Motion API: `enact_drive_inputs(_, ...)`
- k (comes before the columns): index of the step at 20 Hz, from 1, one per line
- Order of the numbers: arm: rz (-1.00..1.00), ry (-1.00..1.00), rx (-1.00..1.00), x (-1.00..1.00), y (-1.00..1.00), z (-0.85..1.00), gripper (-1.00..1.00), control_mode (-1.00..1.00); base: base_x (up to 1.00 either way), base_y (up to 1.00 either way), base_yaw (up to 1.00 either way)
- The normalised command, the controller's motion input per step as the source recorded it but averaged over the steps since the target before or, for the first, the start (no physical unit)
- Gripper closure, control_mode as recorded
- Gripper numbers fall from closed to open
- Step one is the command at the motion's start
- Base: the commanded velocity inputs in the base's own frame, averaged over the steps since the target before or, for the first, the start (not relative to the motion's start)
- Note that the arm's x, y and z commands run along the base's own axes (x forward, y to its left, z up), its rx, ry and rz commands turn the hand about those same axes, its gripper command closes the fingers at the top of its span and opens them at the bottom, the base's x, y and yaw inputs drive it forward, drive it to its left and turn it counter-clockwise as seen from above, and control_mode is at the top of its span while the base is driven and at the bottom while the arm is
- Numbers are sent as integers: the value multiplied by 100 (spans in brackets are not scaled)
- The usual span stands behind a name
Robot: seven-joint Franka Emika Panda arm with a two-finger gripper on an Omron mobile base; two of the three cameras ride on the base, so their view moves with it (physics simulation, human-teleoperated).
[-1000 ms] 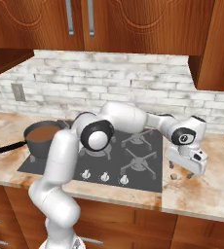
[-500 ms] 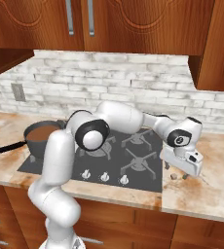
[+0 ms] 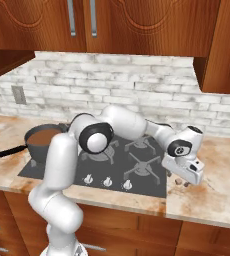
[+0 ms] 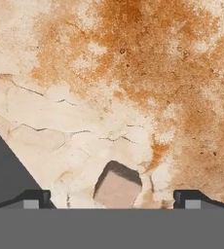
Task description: Pick up the sugar cube(s) and place them in the saucepan with hot chocolate.
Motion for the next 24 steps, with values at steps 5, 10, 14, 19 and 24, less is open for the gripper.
enact_drive_inputs(5,-2,0,0,5,-7,-5,-100,-100,0,0,0)
enact_drive_inputs(10,-2,0,0,0,-19,-14,-100,-100,0,0,0)
enact_drive_inputs(14,-2,0,0,0,-7,-6,-100,-100,0,0,0)
enact_drive_inputs(19,0,0,0,-2,1,-11,-100,-100,0,0,0)
enact_drive_inputs(24,0,0,0,-7,15,-7,-100,-100,0,0,0)
